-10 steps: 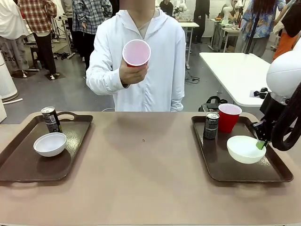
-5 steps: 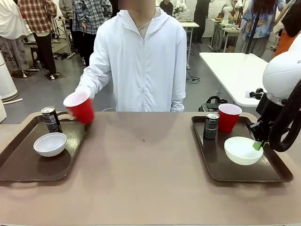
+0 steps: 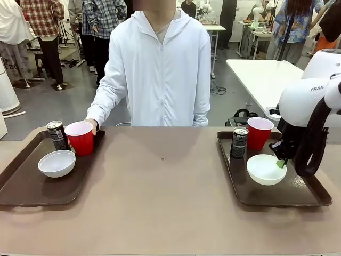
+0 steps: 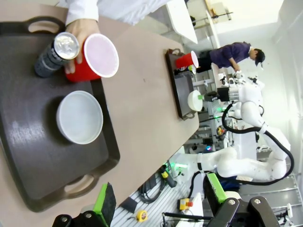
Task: Prepare tableware on both trays.
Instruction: Pick up a Picnic Bowl from the table and place it on a Handle tray.
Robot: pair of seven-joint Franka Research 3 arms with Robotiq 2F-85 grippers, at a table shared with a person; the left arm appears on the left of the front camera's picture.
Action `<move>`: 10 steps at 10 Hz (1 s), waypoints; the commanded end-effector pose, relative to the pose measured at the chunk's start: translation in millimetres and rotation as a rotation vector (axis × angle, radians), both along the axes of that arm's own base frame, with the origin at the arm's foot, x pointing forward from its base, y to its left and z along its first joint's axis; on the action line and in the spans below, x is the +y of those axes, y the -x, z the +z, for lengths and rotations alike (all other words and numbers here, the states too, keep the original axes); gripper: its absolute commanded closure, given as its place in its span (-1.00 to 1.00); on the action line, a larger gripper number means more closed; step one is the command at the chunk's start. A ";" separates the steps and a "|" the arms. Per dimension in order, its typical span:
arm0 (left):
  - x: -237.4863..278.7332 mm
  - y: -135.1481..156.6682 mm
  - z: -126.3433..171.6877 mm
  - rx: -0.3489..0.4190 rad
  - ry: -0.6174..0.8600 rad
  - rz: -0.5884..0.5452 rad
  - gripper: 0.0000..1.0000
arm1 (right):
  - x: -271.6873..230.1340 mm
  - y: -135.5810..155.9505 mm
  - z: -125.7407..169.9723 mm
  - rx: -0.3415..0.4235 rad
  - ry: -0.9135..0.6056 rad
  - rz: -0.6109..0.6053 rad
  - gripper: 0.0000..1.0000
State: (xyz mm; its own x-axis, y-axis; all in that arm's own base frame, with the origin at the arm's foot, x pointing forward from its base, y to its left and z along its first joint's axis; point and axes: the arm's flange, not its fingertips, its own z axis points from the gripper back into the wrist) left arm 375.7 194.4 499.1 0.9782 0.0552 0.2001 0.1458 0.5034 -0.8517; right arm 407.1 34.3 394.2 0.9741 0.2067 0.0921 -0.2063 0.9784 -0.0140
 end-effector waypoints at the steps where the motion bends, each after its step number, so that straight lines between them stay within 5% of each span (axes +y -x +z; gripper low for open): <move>1: 3.1 0.7 0.5 -0.018 0.005 -0.011 -1.00 | -0.5 -10.9 -17.3 -0.028 0.023 0.018 0.92; 7: 3.1 0.7 0.5 -0.018 0.005 -0.011 -1.00 | -6.9 -28.0 -32.7 -0.008 0.001 0.056 0.92; 8: 3.1 0.7 0.5 -0.018 0.005 -0.011 -1.00 | -6.3 -25.8 -30.3 -0.002 0.006 0.067 0.53; 9: 3.1 0.7 0.5 -0.018 0.005 -0.011 -1.00 | -6.8 -22.0 -25.2 0.000 0.007 0.072 0.52; 10: 3.1 0.7 0.5 -0.018 0.005 -0.011 -1.00 | -11.2 -16.3 -14.6 0.011 0.005 0.059 0.13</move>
